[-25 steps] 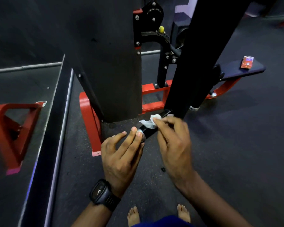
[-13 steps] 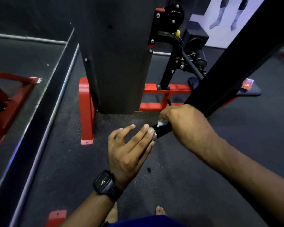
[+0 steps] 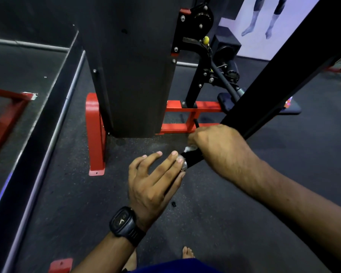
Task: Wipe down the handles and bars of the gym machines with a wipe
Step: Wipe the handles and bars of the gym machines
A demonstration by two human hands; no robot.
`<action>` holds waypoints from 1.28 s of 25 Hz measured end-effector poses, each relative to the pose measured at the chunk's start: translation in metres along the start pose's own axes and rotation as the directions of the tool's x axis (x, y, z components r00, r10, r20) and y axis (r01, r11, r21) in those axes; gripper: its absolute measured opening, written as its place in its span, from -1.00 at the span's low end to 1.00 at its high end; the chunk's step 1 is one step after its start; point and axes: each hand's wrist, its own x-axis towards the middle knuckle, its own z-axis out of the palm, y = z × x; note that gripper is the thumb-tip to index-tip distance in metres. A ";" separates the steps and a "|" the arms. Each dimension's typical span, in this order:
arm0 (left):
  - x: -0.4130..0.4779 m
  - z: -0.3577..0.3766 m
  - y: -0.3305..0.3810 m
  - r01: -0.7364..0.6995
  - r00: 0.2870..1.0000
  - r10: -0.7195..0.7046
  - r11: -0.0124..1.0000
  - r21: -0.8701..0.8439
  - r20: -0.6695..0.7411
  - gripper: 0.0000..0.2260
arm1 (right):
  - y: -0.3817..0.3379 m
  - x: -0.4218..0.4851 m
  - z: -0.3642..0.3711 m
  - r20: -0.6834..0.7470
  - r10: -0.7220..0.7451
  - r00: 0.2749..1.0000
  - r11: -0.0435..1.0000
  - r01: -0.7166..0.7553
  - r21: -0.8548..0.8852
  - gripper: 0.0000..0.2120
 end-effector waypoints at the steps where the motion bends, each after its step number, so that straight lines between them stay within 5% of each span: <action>1: 0.000 0.000 0.000 0.006 1.000 -0.006 1.000 -0.019 0.003 -0.73 | -0.002 -0.003 0.004 -0.034 -0.046 0.998 0.998 0.047 0.038 -0.70; 5: 0.001 -0.001 0.003 0.060 0.998 -0.058 0.995 -0.084 0.033 -0.77 | -0.003 -0.037 0.029 -0.358 0.045 0.933 0.981 0.027 0.194 -0.61; 7: 0.002 -0.001 0.003 0.074 0.997 -0.071 0.991 -0.111 0.032 -0.74 | -0.003 -0.056 0.047 -0.545 0.194 0.815 0.947 -0.011 0.321 -0.67; 9: 0.003 0.000 0.002 0.094 0.995 -0.088 0.986 -0.140 0.049 -0.74 | -0.023 -0.068 0.068 -0.569 0.502 0.651 0.809 -0.122 0.574 -0.75; 10: 0.002 0.000 0.002 0.106 0.994 -0.099 0.983 -0.150 0.055 -0.75 | -0.038 -0.070 0.076 -0.457 0.720 0.522 0.611 -0.165 0.774 -0.72; 12: 0.002 -0.001 0.004 0.124 0.991 -0.115 0.980 -0.155 0.062 -0.77 | -0.057 -0.058 0.083 0.076 0.941 0.330 -0.090 0.026 0.996 -0.72; 13: 0.003 -0.002 0.004 0.122 0.991 -0.112 0.980 -0.159 0.069 -0.77 | -0.063 -0.049 0.086 0.305 0.882 0.358 -0.382 0.166 0.909 -0.77; 15: 0.006 -0.004 0.003 0.096 0.993 -0.083 0.981 -0.168 0.086 -0.78 | -0.077 -0.036 0.085 0.495 0.730 0.472 -0.672 0.360 0.647 -0.84; 18: 0.007 -0.008 -0.001 0.073 0.993 -0.057 0.986 -0.153 0.104 -0.80 | -0.091 -0.033 0.076 0.513 0.650 0.562 -0.760 0.474 0.444 -0.87; 23: 0.009 -0.006 -0.002 0.066 0.992 -0.048 0.987 -0.145 0.120 -0.81 | -0.078 -0.020 0.074 0.538 0.708 0.457 -0.695 0.586 0.416 -0.85; 26: 0.009 -0.010 -0.004 0.047 0.994 -0.033 0.989 -0.138 0.101 -0.81 | -0.095 -0.015 0.076 0.510 0.652 0.561 -0.757 0.525 0.390 -0.81; 29: 0.011 -0.010 -0.006 0.035 0.992 -0.019 0.991 -0.129 0.124 -0.81 | -0.087 -0.011 0.082 0.489 0.704 0.515 -0.707 0.576 0.411 -0.73; 32: 0.011 -0.012 -0.007 0.006 0.993 0.007 0.994 -0.109 0.115 -0.80 | -0.087 -0.014 0.085 0.482 0.674 0.560 -0.738 0.535 0.412 -0.73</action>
